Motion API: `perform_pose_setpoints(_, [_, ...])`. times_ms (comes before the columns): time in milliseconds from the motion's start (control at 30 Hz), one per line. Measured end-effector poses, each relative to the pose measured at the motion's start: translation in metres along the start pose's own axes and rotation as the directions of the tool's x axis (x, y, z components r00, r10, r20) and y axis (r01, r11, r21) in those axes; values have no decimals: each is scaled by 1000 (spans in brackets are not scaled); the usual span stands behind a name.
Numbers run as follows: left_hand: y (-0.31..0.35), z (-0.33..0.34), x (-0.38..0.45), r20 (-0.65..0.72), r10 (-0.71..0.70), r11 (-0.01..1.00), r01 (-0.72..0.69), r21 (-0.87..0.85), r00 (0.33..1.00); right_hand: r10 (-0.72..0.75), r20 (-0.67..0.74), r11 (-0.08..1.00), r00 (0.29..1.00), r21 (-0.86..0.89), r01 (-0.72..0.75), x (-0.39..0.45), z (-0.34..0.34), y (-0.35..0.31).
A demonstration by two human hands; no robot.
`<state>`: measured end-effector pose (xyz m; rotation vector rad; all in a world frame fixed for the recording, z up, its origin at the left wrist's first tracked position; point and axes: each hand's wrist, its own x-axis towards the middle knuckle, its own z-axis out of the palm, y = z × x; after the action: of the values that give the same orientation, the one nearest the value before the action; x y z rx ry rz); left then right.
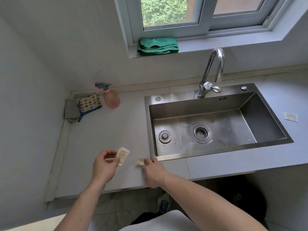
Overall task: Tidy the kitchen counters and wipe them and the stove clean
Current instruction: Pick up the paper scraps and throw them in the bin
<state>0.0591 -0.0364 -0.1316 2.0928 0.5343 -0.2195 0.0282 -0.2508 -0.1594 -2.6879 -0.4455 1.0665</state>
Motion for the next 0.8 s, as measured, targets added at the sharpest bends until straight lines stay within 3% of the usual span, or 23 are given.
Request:
perform_pose_setpoints(233, [18, 12, -6, 62, 36, 999, -36, -14, 997, 53, -66, 958, 996, 286, -32, -40, 3, 21])
perform_pose_setpoints(400, [59, 40, -21, 235, 112, 994, -107, -33, 965, 242, -212, 680, 947, 733, -9, -104, 7, 48])
perform_pose_setpoints(500, [91, 61, -35, 357, 180, 984, -174, -49, 917, 424, -246, 492, 871, 870, 7, -159, 17, 80])
perform_pose_setpoints(633, [133, 99, -59, 497, 261, 963, -259, -75, 828, 641, -232, 324, 732, 946, 16, -237, 43, 122])
perform_pose_setpoints(800, [171, 165, -105, 677, 311, 931, -357, -77, 667, 841, -75, 44, 537, 997, 71, -301, 103, 176])
